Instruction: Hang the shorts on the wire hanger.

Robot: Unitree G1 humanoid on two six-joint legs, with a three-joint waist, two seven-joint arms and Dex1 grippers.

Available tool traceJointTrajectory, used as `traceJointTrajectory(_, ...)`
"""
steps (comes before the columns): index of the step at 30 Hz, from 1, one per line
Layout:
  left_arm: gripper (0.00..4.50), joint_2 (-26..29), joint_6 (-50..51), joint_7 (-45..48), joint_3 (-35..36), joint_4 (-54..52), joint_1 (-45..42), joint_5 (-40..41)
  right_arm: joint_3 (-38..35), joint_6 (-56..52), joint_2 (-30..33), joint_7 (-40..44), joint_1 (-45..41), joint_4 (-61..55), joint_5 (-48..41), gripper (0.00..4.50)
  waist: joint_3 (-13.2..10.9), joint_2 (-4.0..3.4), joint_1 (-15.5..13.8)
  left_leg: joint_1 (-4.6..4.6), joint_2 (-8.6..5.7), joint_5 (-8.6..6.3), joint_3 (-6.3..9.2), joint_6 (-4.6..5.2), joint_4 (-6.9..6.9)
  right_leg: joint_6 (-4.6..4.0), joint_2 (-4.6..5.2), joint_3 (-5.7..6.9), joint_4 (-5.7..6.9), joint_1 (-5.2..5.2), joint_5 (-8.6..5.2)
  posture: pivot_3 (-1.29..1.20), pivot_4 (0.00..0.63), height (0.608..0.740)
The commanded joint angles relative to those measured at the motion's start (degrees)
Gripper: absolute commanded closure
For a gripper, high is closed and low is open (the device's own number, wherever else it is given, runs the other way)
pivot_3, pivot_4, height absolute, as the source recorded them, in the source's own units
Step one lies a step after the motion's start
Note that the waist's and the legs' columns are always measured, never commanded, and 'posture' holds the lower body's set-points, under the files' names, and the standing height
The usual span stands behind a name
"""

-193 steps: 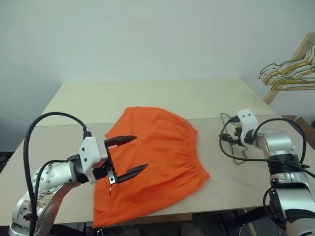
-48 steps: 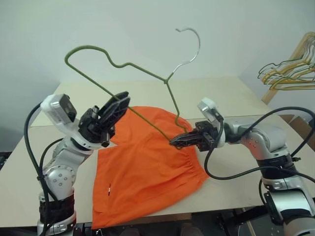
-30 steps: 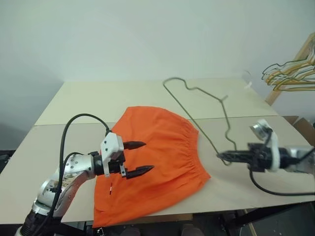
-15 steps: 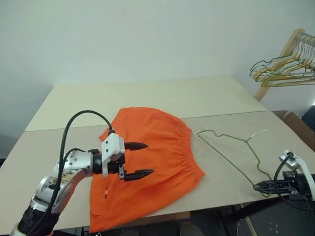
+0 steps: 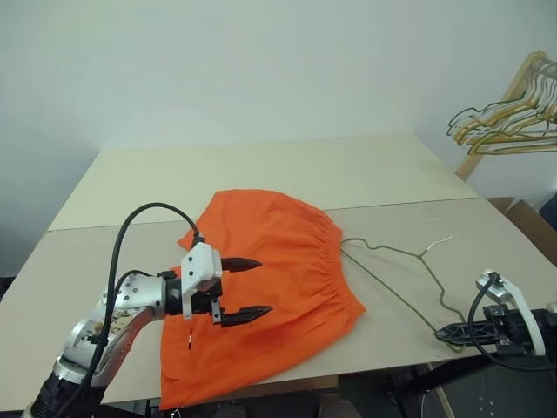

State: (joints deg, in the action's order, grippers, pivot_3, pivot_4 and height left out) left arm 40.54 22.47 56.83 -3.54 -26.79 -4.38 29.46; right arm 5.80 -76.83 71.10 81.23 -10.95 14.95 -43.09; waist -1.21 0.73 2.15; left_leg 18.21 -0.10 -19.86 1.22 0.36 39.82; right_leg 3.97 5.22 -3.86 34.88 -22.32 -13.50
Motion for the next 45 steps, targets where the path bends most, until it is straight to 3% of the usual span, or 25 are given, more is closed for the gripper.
traceJointTrajectory(1, 0.07, 0.0, -0.7, -0.5, 0.6, -1.9, -0.4, -0.3, -2.9, 1.2, 0.8, 2.0, 0.6, -2.8, -1.6, 4.5, 0.0, 0.0, -0.1, 0.0, 0.0, 0.0, 0.0, 0.0, 0.0, 0.0, 0.0, 0.0, 0.0, 0.0, 0.0, -0.04, 0.0, 0.74)
traceJointTrajectory(10, 0.07, -0.3, -1.5, -0.2, -0.5, -1.0, -0.9, -1.9, -2.8, 1.9, 0.5, 4.2, 2.6, -6.3, -2.7, 4.5, 0.0, -0.01, 0.0, 0.0, 0.0, 0.0, 0.0, 0.0, 0.01, 0.0, -0.01, 0.01, 0.01, 0.01, 0.0, -0.04, 0.0, 0.74)
traceJointTrajectory(23, 0.07, -0.1, -1.9, 0.0, -1.4, -0.4, -1.4, -3.3, 16.2, 4.8, -6.1, 10.9, -19.7, 12.2, 9.6, 4.5, 0.0, -0.04, 0.1, 0.0, -0.02, 0.01, 0.01, -0.01, 0.02, 0.0, 0.02, 0.01, 0.0, -0.02, 0.01, -0.01, 0.0, 0.74)
traceJointTrajectory(29, 0.07, -0.2, -2.1, -0.5, -1.7, -1.0, -0.5, -4.2, 24.3, 8.3, -7.5, 11.3, -24.0, 14.5, 7.6, 4.5, 0.0, -0.05, -0.4, 0.0, -0.02, 0.01, 0.06, -0.02, 0.02, -0.01, 0.04, 0.06, 0.02, -0.02, 0.01, 0.0, 0.0, 0.74)
traceJointTrajectory(37, 0.07, -0.3, -1.7, -1.1, -1.7, -1.7, 0.3, -4.6, 25.0, 9.2, -15.8, 11.3, -31.2, 27.2, 10.2, 4.5, 0.0, -0.06, -1.1, 0.0, -0.02, 0.02, 0.07, -0.03, 0.02, -0.03, 0.03, 0.05, 0.07, -0.05, 0.02, 0.03, 0.0, 0.74)
traceJointTrajectory(45, 0.07, -0.6, -1.7, -1.6, -1.9, -1.8, 0.3, -4.8, 25.1, 9.6, -19.4, 11.3, -32.4, 30.4, 8.9, 4.5, 0.0, -0.08, -1.9, 0.06, -0.05, 0.03, 0.11, -0.06, 0.03, -0.03, 0.06, 0.1, 0.09, -0.1, 0.03, 0.04, 0.0, 0.74)
